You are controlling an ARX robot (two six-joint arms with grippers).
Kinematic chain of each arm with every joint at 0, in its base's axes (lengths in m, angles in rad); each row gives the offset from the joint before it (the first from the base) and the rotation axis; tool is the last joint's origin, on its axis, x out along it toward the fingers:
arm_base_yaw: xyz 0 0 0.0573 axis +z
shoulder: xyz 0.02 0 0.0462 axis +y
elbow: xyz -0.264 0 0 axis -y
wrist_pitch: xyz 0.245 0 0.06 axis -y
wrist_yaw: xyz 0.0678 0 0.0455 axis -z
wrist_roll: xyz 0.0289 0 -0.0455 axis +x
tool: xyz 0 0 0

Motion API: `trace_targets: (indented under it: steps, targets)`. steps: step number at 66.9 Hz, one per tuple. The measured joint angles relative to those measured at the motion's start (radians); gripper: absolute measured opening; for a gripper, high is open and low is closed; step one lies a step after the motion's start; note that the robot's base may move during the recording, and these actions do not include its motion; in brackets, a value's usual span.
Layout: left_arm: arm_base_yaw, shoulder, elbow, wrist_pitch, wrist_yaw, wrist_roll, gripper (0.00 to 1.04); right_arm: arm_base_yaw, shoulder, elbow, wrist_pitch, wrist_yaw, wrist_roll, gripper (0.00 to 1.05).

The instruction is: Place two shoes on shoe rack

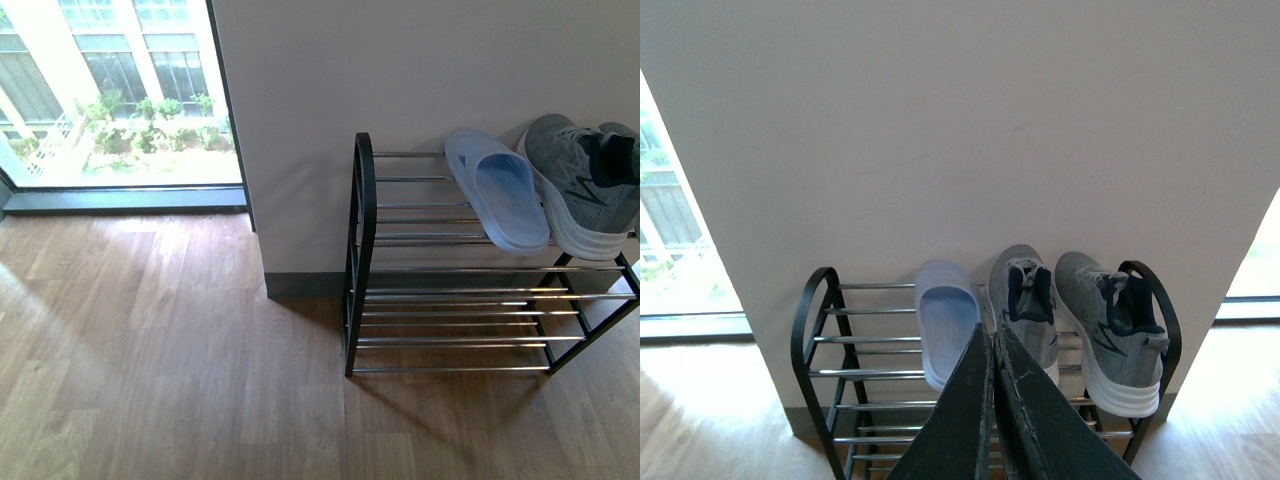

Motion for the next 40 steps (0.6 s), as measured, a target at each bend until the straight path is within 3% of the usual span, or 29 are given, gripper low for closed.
trace_targets:
  steps: [35,40]
  targets:
    - [0.001,0.000,0.000,0.000,-0.001,0.000,0.02,0.000,-0.002,0.000,0.000,-0.004,0.000,0.93]
    - [0.002,0.000,0.000,0.000,-0.002,0.000,0.02,0.000,-0.002,0.000,-0.002,-0.004,0.000,0.97]
